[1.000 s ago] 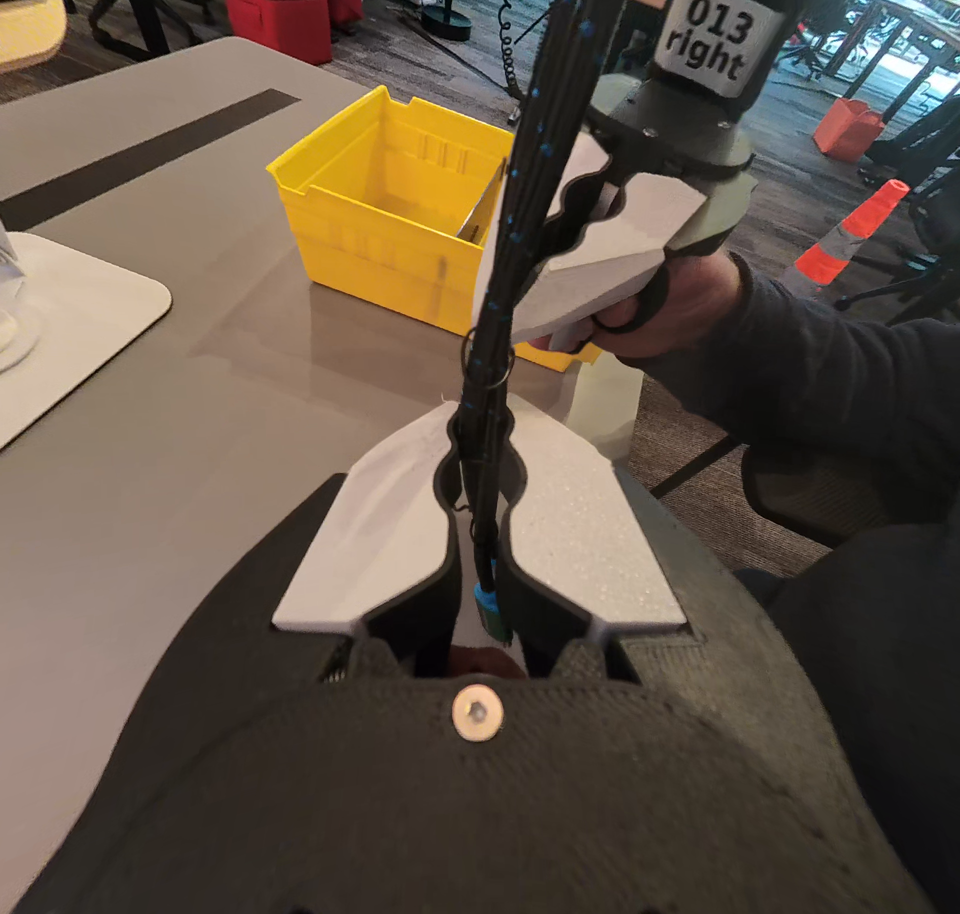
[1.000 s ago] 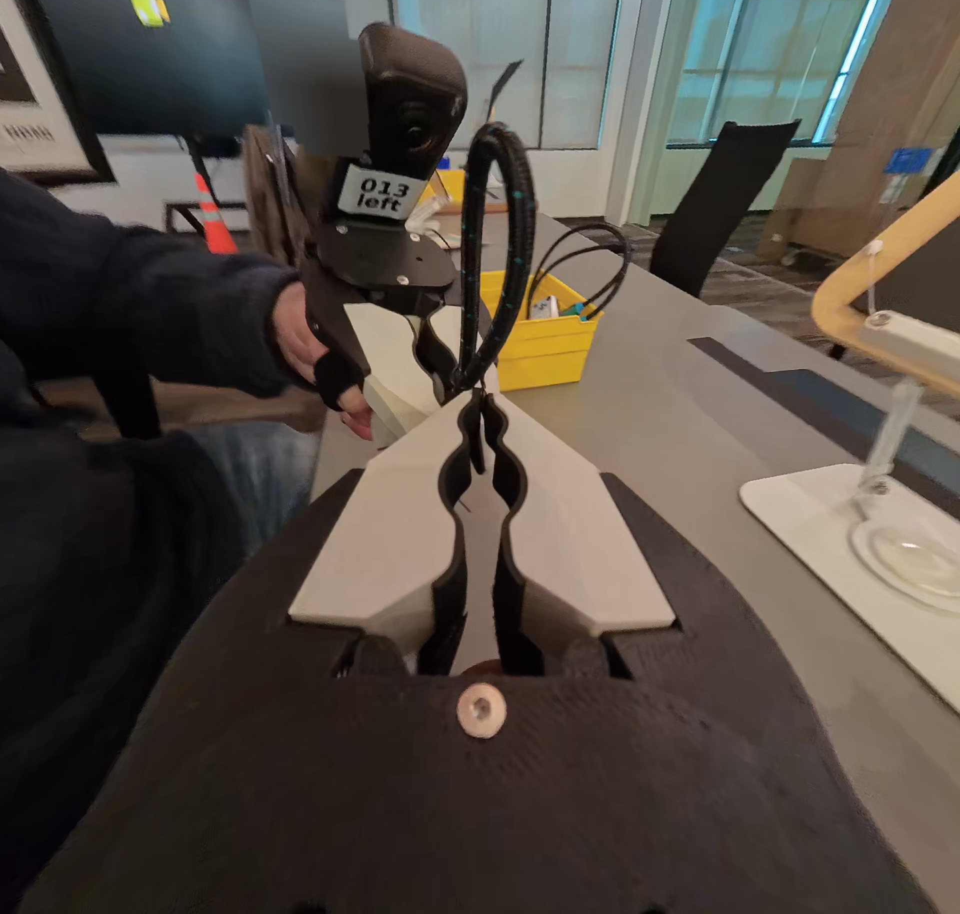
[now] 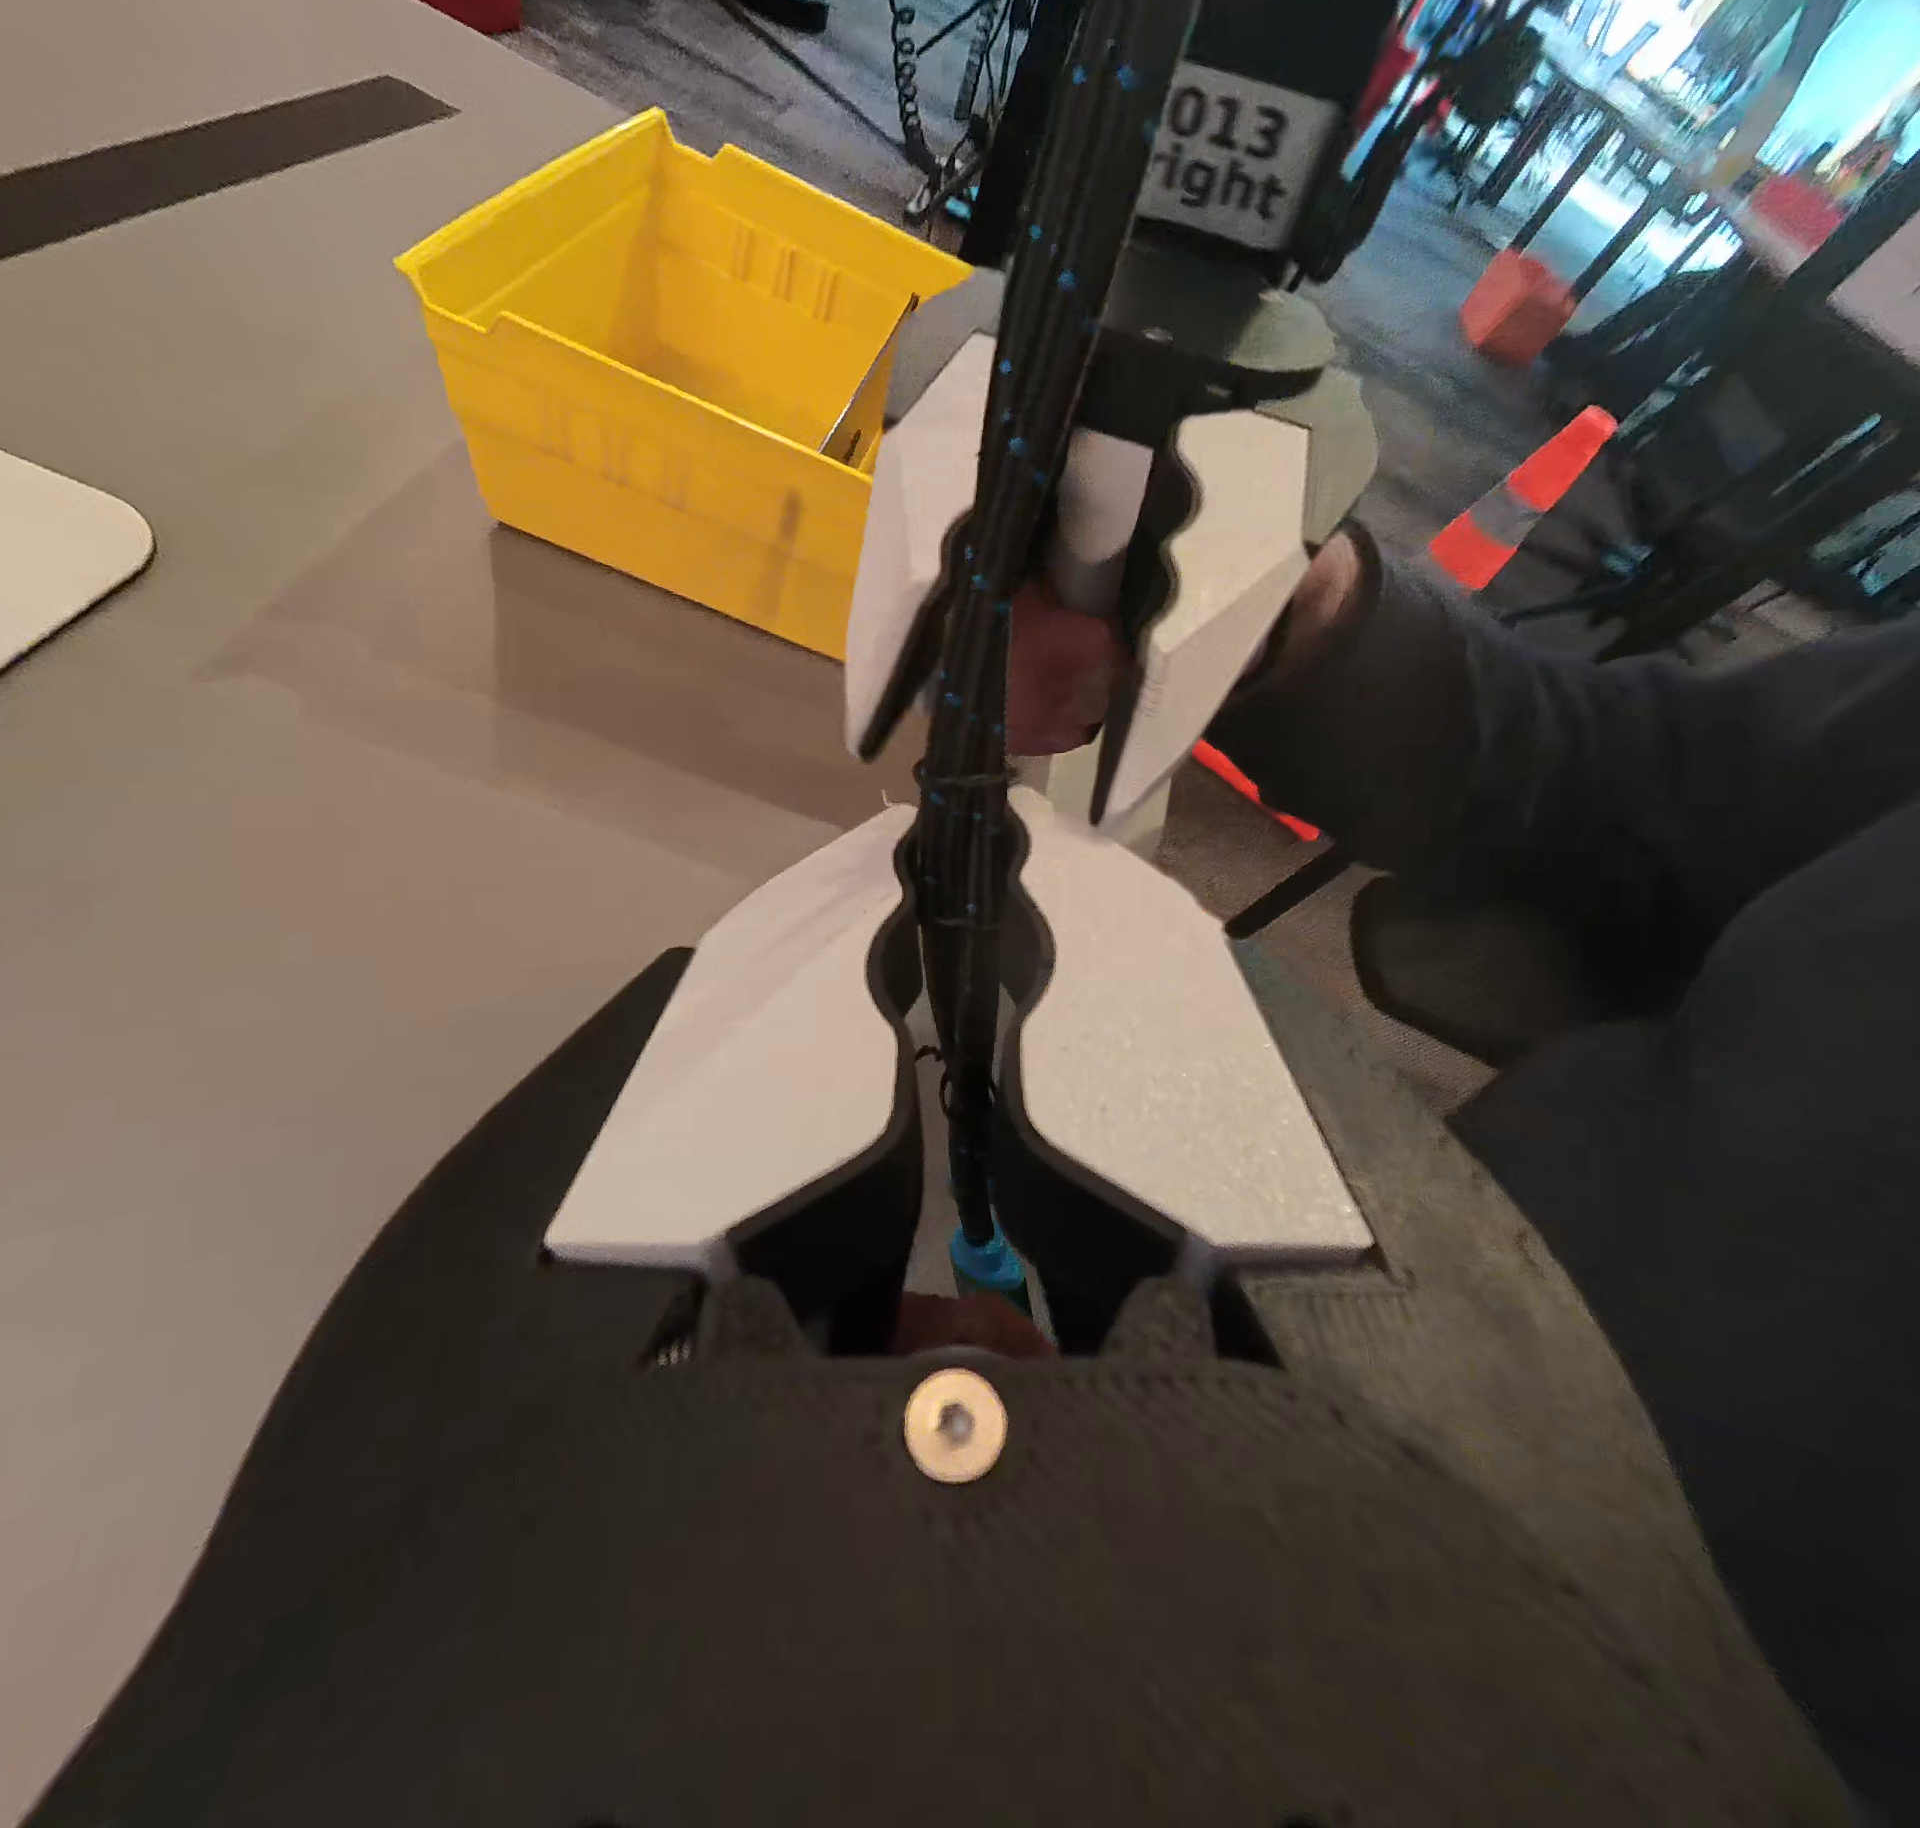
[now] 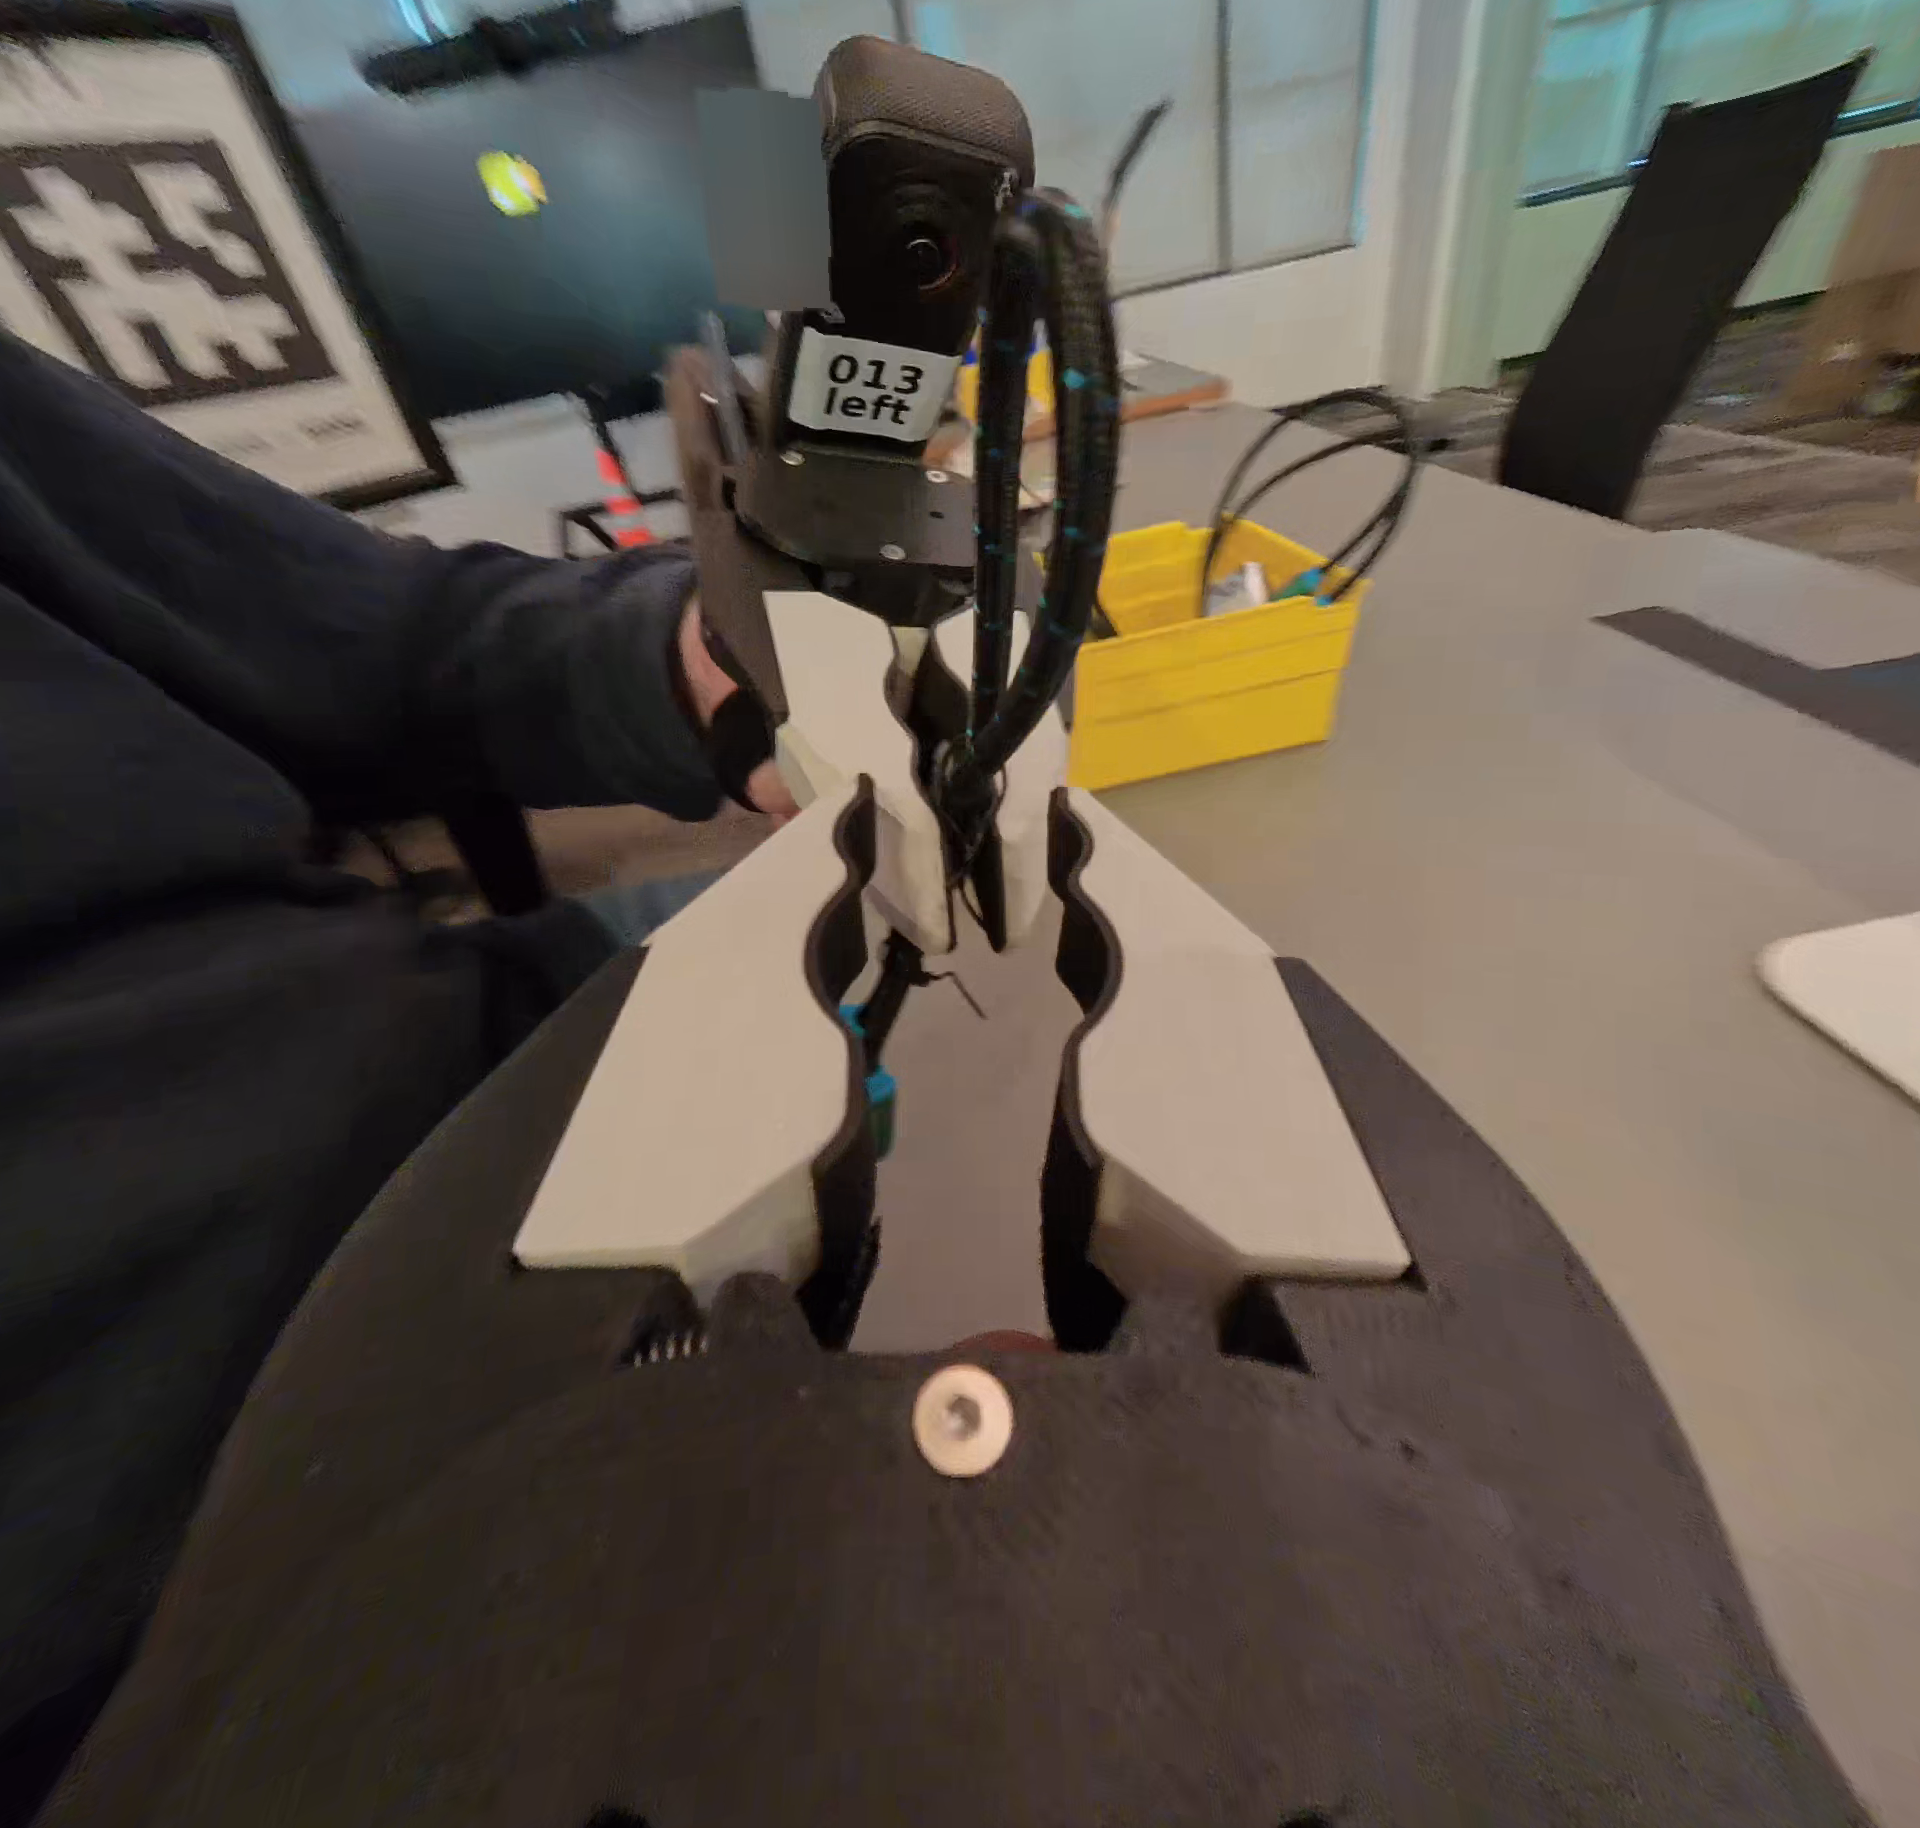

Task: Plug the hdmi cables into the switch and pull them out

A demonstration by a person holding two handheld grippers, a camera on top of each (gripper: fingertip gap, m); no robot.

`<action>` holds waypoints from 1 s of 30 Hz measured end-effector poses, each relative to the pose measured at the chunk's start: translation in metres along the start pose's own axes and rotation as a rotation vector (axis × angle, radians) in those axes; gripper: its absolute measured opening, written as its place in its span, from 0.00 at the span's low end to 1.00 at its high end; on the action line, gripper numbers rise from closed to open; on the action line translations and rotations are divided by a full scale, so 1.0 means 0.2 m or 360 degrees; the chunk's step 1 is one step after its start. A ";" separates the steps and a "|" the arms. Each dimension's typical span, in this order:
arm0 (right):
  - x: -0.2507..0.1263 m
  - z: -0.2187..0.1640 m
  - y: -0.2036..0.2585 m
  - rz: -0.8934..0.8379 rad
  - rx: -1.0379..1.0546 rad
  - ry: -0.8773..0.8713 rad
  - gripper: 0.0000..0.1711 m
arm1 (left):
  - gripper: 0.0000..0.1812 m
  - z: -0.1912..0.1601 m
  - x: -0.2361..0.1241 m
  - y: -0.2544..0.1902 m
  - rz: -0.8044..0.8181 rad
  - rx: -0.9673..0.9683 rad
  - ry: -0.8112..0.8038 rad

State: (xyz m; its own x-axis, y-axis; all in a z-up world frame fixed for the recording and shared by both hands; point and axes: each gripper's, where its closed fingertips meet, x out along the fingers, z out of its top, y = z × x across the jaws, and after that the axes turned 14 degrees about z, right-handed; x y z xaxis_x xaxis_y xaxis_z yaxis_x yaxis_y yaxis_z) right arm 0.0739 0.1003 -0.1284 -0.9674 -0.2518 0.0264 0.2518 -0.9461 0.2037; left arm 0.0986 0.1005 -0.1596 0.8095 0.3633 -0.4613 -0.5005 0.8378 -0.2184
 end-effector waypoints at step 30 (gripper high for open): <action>-0.11 0.11 -0.03 -0.0052 -0.0024 -0.0389 0.04 | 0.05 0.04 0.04 -0.01 0.0037 0.0220 0.0169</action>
State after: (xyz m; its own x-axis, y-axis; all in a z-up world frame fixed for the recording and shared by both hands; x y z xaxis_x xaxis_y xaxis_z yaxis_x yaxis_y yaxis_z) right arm 0.0935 0.1153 -0.1089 -0.9521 -0.1663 0.2565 0.2192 -0.9562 0.1938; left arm 0.1090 0.1051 -0.1553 0.7576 0.3439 -0.5548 -0.4654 0.8806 -0.0896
